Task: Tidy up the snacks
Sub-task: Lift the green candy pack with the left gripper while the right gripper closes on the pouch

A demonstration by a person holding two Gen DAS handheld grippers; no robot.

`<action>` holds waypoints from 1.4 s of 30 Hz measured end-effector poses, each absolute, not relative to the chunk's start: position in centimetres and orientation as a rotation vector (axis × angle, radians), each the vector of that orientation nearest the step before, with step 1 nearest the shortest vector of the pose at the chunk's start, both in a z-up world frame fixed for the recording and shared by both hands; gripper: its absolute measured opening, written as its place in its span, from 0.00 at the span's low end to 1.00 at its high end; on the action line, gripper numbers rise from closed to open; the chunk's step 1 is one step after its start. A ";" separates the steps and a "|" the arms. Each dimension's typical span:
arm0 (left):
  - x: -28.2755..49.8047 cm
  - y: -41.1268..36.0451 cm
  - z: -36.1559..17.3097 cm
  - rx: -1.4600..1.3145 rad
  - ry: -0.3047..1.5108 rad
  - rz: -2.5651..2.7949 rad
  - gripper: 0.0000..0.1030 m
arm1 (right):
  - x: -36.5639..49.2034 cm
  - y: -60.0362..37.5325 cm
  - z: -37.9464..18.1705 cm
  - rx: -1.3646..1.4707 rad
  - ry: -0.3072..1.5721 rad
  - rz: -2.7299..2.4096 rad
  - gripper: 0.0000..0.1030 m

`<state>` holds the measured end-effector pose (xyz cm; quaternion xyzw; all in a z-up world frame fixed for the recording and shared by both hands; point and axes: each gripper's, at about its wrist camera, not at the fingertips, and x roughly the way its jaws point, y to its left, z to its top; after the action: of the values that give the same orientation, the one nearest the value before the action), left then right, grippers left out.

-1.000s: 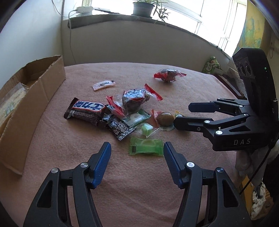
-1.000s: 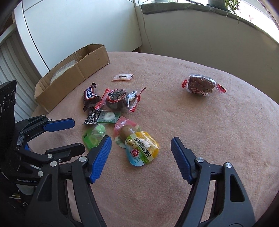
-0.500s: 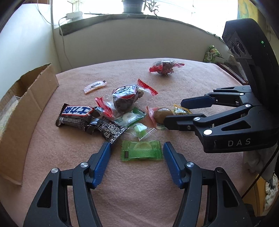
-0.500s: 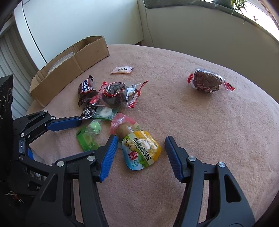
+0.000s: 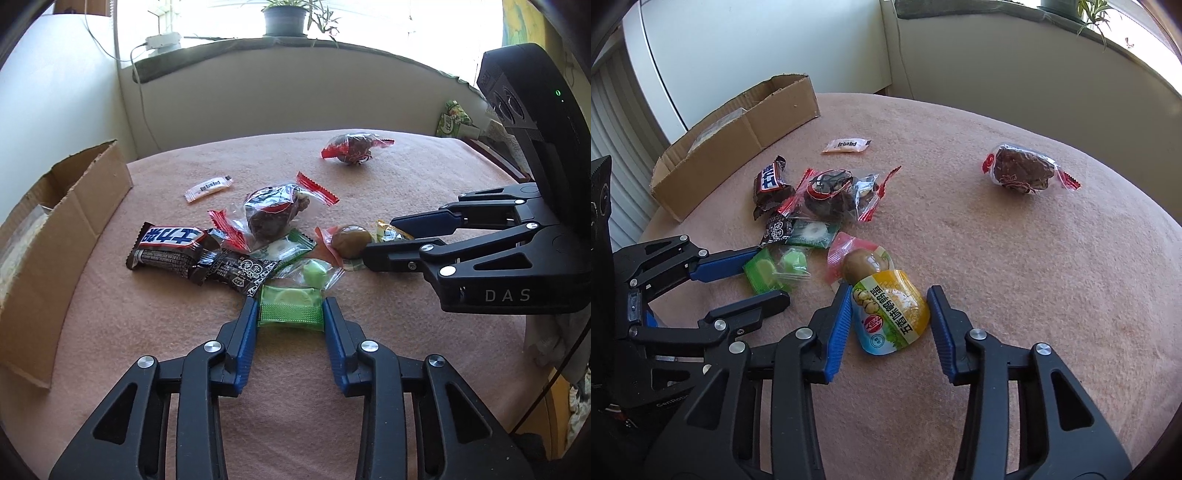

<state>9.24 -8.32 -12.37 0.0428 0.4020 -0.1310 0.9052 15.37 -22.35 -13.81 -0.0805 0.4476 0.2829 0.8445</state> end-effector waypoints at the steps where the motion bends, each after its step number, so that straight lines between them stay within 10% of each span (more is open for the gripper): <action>1: 9.3 -8.3 -12.4 0.083 0.831 -0.271 0.30 | 15.4 -22.4 -13.8 -0.167 0.945 0.596 0.41; 42: 6.9 0.1 -6.5 -0.108 0.693 -0.181 0.26 | 13.3 -18.5 -7.5 -0.151 0.819 0.666 0.37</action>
<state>6.88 0.15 -6.52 -0.0527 0.3389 -0.0883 0.9352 13.33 -18.45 -7.46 -0.0721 0.3903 0.3172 0.8613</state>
